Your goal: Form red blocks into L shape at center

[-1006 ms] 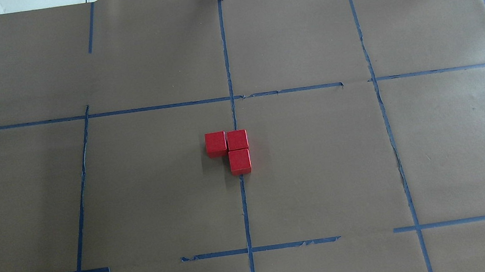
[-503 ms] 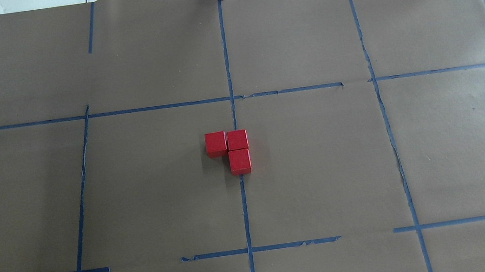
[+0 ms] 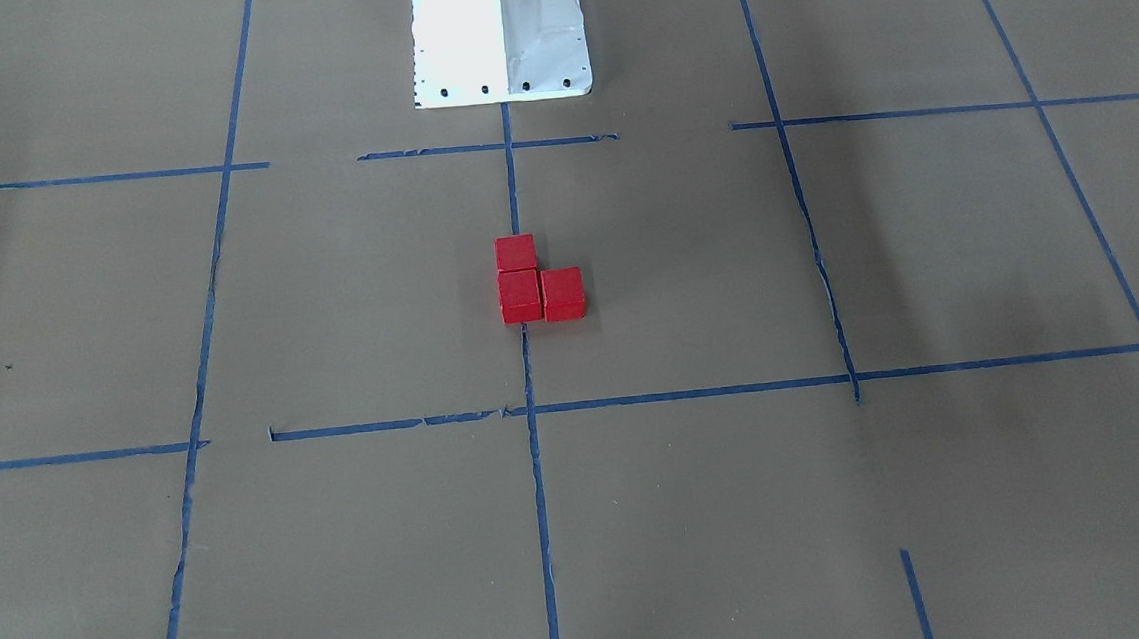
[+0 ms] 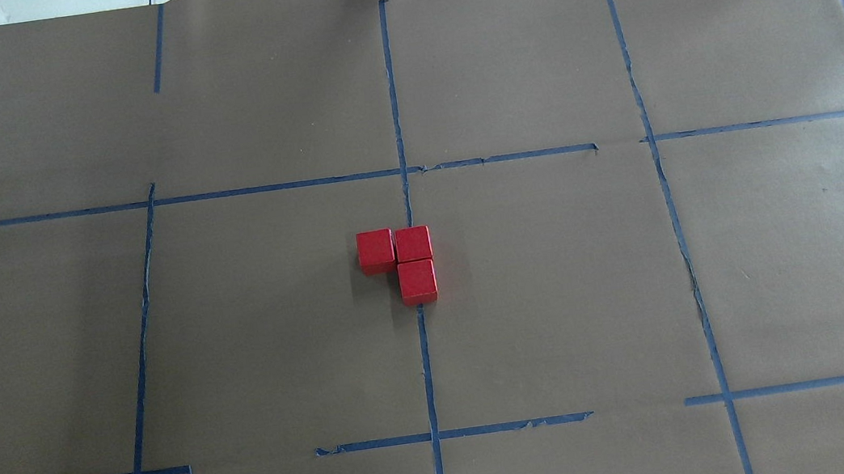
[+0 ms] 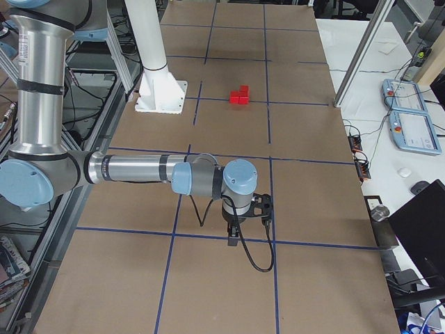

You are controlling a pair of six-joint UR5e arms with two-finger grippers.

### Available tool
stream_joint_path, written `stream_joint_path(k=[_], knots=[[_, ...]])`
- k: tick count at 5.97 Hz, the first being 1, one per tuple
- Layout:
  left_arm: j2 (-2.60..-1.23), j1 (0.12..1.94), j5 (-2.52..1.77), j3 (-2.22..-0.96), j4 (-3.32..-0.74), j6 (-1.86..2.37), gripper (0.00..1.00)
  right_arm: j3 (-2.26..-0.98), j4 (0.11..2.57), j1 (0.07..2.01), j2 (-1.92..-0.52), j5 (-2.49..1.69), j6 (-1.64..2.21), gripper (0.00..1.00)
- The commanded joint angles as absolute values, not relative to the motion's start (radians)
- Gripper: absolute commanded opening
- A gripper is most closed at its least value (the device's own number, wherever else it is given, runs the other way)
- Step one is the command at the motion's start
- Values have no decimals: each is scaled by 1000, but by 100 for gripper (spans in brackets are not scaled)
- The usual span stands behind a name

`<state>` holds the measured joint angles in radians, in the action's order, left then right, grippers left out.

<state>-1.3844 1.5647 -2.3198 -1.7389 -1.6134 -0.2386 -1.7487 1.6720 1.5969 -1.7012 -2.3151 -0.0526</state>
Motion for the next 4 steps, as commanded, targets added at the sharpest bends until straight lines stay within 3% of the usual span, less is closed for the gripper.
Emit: stream_joint_path(k=[1, 4], knots=[[-1384, 1565, -2321, -1736, -1614, -238, 100, -1750, 1672, 1597, -1701, -2315, -54, 100], [-1382, 1565, -2321, -1736, -1614, -235, 100, -1759, 1672, 1597, -1697, -2316, -51, 100]])
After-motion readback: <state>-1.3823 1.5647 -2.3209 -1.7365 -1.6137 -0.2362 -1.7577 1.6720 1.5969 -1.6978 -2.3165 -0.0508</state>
